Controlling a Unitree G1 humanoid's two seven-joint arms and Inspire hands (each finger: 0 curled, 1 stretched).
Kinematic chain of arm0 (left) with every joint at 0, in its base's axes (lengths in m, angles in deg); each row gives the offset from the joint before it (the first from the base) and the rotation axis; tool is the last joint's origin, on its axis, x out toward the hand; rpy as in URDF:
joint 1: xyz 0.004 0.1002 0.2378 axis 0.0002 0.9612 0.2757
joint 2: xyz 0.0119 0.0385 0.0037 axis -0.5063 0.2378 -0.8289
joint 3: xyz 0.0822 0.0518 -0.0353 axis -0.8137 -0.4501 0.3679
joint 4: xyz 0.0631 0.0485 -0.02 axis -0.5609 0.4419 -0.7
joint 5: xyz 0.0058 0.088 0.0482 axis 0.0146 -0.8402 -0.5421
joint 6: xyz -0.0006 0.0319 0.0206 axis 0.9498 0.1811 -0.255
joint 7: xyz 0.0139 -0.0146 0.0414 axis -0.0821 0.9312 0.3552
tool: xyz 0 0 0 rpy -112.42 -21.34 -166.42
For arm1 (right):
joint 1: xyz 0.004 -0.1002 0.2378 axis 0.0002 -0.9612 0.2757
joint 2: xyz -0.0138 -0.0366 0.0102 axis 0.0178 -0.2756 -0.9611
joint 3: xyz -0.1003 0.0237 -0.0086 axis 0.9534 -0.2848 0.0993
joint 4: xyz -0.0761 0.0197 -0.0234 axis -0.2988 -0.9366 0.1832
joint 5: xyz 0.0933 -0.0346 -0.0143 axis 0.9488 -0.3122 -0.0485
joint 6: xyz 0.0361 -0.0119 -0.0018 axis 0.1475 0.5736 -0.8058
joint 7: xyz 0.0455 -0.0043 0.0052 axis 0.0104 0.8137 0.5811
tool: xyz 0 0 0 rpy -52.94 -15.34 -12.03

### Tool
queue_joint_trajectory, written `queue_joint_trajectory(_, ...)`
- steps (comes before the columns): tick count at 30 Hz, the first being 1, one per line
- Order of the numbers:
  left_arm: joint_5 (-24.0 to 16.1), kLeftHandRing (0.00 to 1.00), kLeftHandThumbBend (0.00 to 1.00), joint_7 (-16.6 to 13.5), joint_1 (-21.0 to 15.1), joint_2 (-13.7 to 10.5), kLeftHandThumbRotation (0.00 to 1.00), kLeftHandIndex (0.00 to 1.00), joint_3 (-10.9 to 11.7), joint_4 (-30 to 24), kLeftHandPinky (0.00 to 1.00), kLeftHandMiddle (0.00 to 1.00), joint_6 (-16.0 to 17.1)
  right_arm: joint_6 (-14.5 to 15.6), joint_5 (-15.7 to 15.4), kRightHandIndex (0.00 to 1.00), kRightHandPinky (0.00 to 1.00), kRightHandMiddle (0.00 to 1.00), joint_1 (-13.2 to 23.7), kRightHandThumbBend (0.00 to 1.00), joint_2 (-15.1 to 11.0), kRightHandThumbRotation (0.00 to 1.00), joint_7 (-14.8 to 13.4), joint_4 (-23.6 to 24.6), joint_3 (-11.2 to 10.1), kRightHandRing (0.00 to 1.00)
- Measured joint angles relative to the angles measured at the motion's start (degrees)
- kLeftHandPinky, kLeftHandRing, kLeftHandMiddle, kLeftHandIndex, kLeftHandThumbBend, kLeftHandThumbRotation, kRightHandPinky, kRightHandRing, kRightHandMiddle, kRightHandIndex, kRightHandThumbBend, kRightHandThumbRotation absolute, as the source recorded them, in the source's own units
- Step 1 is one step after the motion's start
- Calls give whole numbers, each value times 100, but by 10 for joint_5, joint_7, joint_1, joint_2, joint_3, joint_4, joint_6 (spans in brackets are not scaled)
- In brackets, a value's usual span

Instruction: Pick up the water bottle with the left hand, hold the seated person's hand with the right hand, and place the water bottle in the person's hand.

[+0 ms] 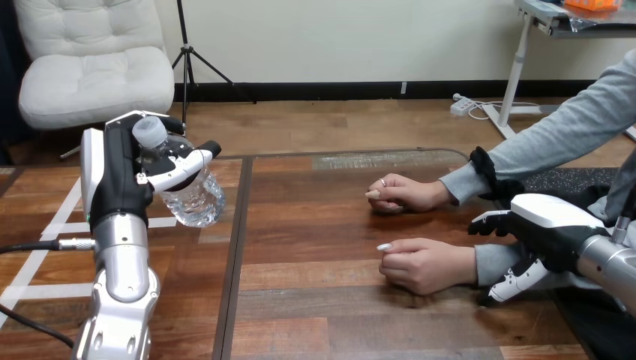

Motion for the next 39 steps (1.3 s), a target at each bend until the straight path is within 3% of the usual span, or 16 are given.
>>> queue_joint_trajectory(14, 0, 42, 70, 1, 0, 0, 0, 48, 2, 0, 35, 47, 0, 1, -12, 79, 72, 80, 2, 100, 6, 35, -26, -2, 13, 79)
queue_joint_trajectory(28, 0, 43, 69, 4, 1, 0, 0, 47, 4, -1, 36, 47, 0, 8, -64, 75, 62, 73, 5, 100, 15, 34, -103, -2, 48, 71)
queue_joint_trajectory(39, 0, 43, 69, 9, 2, 3, 0, 47, 5, -4, 36, 47, 0, 13, -76, 72, 60, 71, 14, 100, 23, 27, -120, -3, 57, 68)
